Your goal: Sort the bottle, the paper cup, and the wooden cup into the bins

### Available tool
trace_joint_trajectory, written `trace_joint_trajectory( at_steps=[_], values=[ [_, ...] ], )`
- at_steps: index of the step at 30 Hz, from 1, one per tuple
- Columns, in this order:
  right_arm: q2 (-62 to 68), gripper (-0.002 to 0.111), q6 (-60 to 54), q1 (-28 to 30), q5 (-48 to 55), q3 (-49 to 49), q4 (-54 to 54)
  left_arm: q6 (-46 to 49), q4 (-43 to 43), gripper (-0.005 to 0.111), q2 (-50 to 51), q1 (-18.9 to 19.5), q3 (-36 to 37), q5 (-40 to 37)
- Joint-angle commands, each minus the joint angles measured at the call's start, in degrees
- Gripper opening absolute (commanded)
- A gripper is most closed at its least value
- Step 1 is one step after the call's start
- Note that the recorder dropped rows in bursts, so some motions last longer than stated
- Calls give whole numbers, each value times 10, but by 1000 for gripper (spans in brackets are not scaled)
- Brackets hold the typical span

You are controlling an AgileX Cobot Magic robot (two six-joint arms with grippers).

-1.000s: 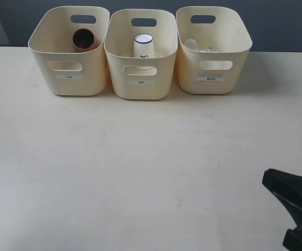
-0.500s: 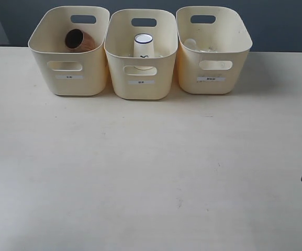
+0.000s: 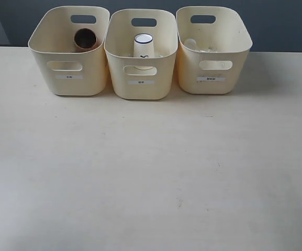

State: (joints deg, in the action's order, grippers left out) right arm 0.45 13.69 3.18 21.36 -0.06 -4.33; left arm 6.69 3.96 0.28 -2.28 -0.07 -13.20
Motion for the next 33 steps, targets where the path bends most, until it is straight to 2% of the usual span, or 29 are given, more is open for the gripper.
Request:
trace_joint_trajectory(
  at_steps=[1,33],
  values=[
    [-4,-1,-3,3,-5,1,-7,-1,0,0,-3,-2,1,3],
    [-4,-1,-2,3,-5,1,13,-1,0,0,-3,-2,1,4]
  ],
)
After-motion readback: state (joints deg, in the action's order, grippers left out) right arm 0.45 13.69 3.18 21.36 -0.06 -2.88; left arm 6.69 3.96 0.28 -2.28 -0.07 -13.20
